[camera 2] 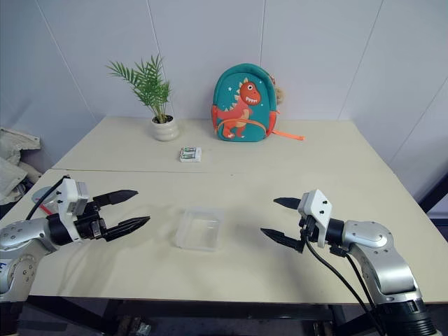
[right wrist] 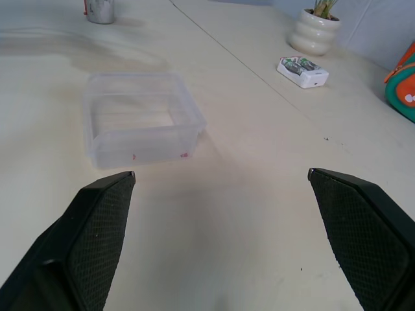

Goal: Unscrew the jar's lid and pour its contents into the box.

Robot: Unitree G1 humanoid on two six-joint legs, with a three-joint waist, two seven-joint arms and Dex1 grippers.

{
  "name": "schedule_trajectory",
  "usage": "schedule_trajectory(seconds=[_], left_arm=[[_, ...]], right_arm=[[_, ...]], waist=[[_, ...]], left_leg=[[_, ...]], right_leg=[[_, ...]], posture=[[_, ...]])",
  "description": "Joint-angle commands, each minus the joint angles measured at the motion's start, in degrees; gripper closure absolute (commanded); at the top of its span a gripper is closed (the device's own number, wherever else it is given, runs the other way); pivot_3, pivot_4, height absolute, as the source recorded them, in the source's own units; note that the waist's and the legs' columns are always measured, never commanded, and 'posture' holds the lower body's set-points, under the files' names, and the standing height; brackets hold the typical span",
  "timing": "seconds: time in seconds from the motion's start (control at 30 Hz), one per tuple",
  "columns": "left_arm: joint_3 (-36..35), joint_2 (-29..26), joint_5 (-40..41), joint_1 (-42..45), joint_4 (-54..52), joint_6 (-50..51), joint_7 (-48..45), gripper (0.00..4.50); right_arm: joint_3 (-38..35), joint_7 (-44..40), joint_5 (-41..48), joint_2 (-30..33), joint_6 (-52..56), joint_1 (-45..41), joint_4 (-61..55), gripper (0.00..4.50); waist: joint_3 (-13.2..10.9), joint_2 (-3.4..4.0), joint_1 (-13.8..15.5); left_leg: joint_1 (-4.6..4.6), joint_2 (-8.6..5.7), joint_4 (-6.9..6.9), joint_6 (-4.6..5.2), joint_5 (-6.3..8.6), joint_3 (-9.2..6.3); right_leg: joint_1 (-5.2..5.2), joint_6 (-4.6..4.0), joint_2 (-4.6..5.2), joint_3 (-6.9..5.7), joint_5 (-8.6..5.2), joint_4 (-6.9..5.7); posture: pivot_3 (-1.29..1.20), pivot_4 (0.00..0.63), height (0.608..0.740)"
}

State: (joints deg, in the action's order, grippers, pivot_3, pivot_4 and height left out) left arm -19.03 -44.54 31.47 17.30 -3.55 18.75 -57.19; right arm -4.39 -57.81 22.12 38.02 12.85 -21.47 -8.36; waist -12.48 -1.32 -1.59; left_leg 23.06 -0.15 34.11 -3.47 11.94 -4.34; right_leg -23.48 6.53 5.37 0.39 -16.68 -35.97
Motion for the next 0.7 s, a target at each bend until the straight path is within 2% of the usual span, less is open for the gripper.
schedule_trajectory(seconds=[0.03, 0.2, 0.3, 0.37, 0.57, 0.7], left_arm=[[-0.3, -0.7, -0.1, -0.4, -1.3, -0.3, 0.2, 0.01], [-3.5, -0.6, -0.8, -3.8, -3.8, 1.6, 5.5, 0.01], [-7.4, 0.3, -1.2, -8.9, -6.2, 1.2, 9.5, 0.01], [-10.5, 1.6, -0.7, -12.4, -8.9, 4.7, 14.7, 0.01], [-22.4, 9.3, -0.2, -23.1, -19.4, 16.2, 33.4, 0.01], [-27.1, 15.7, -1.7, -25.6, -22.3, 13.5, 41.3, 0.01]], right_arm=[[-0.4, -0.1, 1.0, 0.1, -0.5, 0.1, -1.3, 0.00], [2.0, -0.6, 0.8, -2.2, -1.1, -3.3, 0.9, 0.00], [4.1, -1.3, 1.1, -5.0, -1.1, -7.6, 3.0, 0.00], [5.5, -1.8, 1.4, -7.0, -1.0, -10.2, 4.1, 0.00], [8.9, -4.6, 1.3, -13.2, -2.5, -18.8, 9.4, 0.00], [10.2, -5.9, 0.7, -17.0, -4.3, -22.7, 13.5, 0.00]], waist=[[0.0, 0.00, 0.0], [0.0, 0.00, -0.3], [0.0, 0.00, -0.5], [0.0, 0.00, -0.3], [0.0, -0.05, -0.1], [0.1, -0.16, 0.3]], left_leg=[[0.00, 0.00, 0.00, 0.00, 0.00, 0.00], [-0.01, 0.02, 0.01, 0.01, 0.00, 0.05], [-0.02, 0.10, 0.01, 0.01, 0.00, 0.11], [-0.04, 0.15, 0.00, 0.01, 0.00, 0.13], [-0.03, 0.17, 0.01, 0.01, 0.01, 0.13], [-0.04, 0.15, 0.04, 0.01, 0.01, 0.13]], right_leg=[[0.00, 0.00, 0.00, 0.00, 0.00, 0.00], [-0.01, 0.00, 0.00, 0.05, 0.01, 0.00], [-0.06, -0.06, -0.07, 0.10, 0.06, -0.01], [-0.07, -0.09, -0.09, 0.10, 0.08, 0.00], [-0.08, -0.07, -0.09, 0.10, 0.12, 0.02], [-0.05, -0.09, -0.08, 0.09, 0.17, 0.02]], posture=[[0.00, 0.150, 0.740], [0.00, 0.150, 0.740], [0.00, 0.150, 0.740], [0.00, 0.150, 0.740], [0.00, 0.150, 0.740], [0.00, 0.150, 0.740]])
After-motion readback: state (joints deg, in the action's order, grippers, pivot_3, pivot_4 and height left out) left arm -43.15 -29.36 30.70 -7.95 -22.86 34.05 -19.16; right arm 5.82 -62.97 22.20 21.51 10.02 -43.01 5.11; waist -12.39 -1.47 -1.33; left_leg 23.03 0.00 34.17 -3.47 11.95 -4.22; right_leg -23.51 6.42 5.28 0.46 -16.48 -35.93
